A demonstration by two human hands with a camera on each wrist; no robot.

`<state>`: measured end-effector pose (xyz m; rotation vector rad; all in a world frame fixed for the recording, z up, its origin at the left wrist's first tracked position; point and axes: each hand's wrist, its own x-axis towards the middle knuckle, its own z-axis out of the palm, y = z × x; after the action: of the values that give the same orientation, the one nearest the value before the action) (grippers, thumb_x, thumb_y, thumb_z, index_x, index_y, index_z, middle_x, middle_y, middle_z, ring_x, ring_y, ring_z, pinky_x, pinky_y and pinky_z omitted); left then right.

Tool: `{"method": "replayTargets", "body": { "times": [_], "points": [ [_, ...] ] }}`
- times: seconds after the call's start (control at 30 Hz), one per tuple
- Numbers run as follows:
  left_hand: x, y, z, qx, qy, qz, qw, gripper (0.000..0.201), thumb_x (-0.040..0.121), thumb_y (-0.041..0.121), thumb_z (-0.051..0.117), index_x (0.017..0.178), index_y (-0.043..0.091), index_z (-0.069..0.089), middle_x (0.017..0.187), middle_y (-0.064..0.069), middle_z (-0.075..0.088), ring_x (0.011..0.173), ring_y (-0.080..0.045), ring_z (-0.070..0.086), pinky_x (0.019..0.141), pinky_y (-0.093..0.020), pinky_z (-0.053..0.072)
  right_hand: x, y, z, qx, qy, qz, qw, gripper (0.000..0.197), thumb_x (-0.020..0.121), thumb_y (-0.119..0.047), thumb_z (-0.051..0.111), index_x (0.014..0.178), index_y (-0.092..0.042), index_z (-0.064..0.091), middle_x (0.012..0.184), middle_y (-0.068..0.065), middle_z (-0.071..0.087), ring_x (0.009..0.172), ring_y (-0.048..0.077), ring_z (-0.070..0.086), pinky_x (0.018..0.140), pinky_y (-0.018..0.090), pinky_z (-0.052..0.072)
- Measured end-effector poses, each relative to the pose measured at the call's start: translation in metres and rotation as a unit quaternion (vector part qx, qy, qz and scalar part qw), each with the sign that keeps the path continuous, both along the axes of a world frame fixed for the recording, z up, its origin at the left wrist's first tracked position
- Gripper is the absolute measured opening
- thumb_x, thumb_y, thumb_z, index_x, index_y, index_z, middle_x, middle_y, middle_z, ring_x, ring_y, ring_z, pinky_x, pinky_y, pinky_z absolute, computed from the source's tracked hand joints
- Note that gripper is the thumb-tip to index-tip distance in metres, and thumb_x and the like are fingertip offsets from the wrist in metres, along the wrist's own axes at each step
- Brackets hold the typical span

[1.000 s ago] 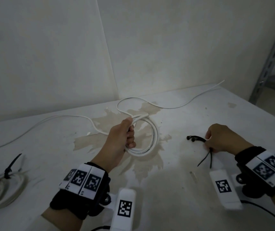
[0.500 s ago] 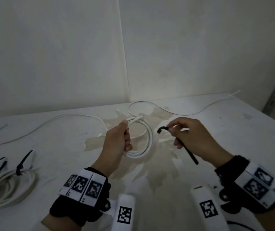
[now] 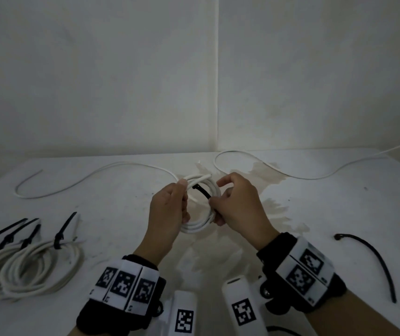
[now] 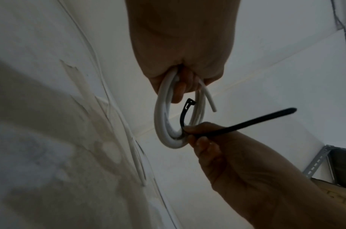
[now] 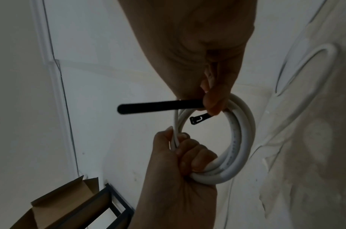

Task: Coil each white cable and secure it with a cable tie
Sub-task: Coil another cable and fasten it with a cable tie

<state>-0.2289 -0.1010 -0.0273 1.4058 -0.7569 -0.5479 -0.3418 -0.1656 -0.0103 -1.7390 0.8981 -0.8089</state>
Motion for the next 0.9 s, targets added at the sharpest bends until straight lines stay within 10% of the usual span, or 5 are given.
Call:
{"method": "replayTargets", "body": {
  "times": [0.3, 0.5, 0.9],
  "points": [
    [0.013, -0.005, -0.009, 0.027, -0.054, -0.027, 0.998, 0.037, 0.095, 0.016, 0.045, 0.059, 0.010, 0.051, 0.036, 0.008, 0.036, 0.035, -0.005, 0.031, 0.041, -0.021, 0.033, 0.020, 0.001, -0.012, 0.016, -0.105, 0.015, 0.994, 0.034, 0.077, -0.003, 0.070, 0.083, -0.023, 0.043, 0.066, 0.024, 0.061, 0.047, 0.026, 0.057, 0.043, 0.030, 0.049],
    [0.009, -0.013, -0.010, -0.011, -0.070, -0.023, 0.997, 0.023, 0.095, 0.015, 0.044, 0.078, 0.018, 0.060, 0.038, 0.008, 0.040, 0.035, -0.004, 0.034, 0.041, -0.017, 0.033, 0.016, -0.008, -0.008, 0.064, -0.186, 0.040, 0.980, 0.027, 0.080, 0.000, 0.066, 0.084, -0.015, 0.044, 0.057, 0.007, 0.058, 0.038, 0.014, 0.056, 0.040, 0.022, 0.046],
    [0.014, -0.009, 0.005, -0.078, 0.083, -0.027, 0.993, 0.038, 0.096, 0.011, 0.041, 0.062, 0.022, 0.054, 0.043, 0.011, 0.025, 0.037, -0.004, 0.021, 0.037, -0.017, 0.024, 0.013, -0.006, -0.003, 0.016, -0.234, 0.160, 0.959, 0.024, 0.087, 0.003, 0.054, 0.092, -0.019, 0.045, 0.073, 0.011, 0.062, 0.062, 0.019, 0.067, 0.061, 0.026, 0.055]
  ]
}}
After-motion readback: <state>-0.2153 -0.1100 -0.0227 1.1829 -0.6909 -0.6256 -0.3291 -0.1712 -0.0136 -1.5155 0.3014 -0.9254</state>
